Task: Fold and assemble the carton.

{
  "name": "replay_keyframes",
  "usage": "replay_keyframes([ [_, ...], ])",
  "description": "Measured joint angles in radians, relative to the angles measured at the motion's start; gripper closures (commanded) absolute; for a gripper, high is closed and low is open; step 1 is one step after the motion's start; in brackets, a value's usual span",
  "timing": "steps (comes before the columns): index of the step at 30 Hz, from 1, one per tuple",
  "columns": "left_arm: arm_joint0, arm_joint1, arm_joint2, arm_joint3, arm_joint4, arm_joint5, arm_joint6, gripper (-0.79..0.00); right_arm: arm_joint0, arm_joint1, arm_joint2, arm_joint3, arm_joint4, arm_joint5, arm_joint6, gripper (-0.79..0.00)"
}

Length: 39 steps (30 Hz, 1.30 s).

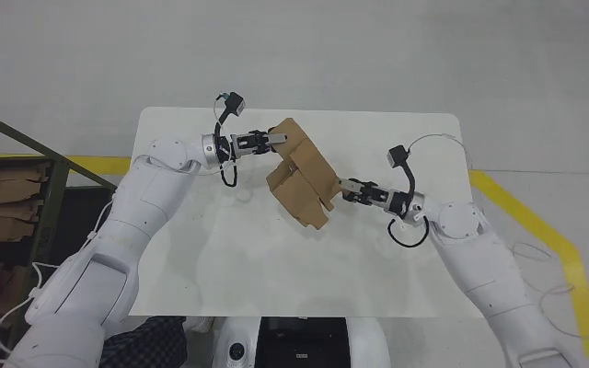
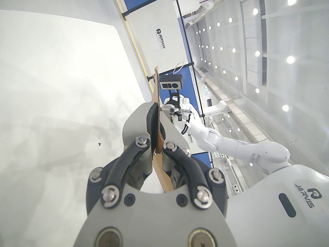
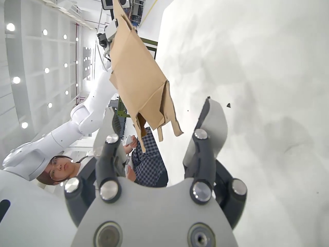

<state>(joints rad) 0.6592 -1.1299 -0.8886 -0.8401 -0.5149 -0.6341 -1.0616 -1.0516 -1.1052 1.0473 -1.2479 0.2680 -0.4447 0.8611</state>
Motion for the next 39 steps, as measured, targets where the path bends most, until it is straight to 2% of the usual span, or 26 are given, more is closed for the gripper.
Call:
replay_keyframes([
  [1,0.0,0.0,0.0,0.0,0.0,0.0,0.0,0.0,0.01,-0.004,-0.009,0.012,0.005,-0.004,0.0,-0.372],
  [3,0.0,0.0,0.0,0.0,0.0,0.0,0.0,0.0,0.022,-0.01,-0.022,0.029,0.011,-0.008,0.0,-0.32],
  [4,0.0,0.0,0.0,0.0,0.0,0.0,0.0,0.0,0.03,-0.013,-0.03,0.039,0.014,-0.01,0.0,-0.268],
  [6,0.0,0.0,0.0,0.0,0.0,0.0,0.0,0.0,0.04,-0.018,-0.039,0.053,0.019,-0.014,0.002,-0.234],
  [7,0.0,0.0,0.0,0.0,0.0,0.0,0.0,0.0,0.045,-0.021,-0.045,0.061,0.02,-0.018,0.002,-0.135],
  [8,0.0,0.0,0.0,0.0,0.0,0.0,0.0,0.0,0.048,-0.023,-0.048,0.066,0.02,-0.021,0.001,-0.077],
  [10,0.0,0.0,0.0,0.0,0.0,0.0,0.0,0.0,0.054,-0.027,-0.053,0.075,0.023,-0.031,-0.002,0.0],
  [20,0.0,0.0,0.0,0.0,0.0,0.0,0.0,0.0,0.039,-0.027,-0.041,0.075,0.059,-0.061,0.038,0.0],
  [21,0.0,0.0,0.0,0.0,0.0,0.0,0.0,-0.305,0.035,-0.026,-0.037,0.072,0.07,-0.063,0.046,0.0],
  [22,0.0,0.0,0.0,0.0,0.0,0.0,0.0,-0.785,0.029,-0.025,-0.03,0.067,0.086,-0.065,0.058,0.0],
  [31,0.0,0.0,0.0,0.0,0.0,0.0,0.0,-0.785,-0.03,-0.007,0.031,0.017,0.172,-0.042,0.14,0.0],
  [39,0.0,0.0,0.0,0.0,0.0,0.0,0.0,-0.785,-0.109,0.014,0.104,-0.045,0.19,-0.005,0.127,0.0],
])
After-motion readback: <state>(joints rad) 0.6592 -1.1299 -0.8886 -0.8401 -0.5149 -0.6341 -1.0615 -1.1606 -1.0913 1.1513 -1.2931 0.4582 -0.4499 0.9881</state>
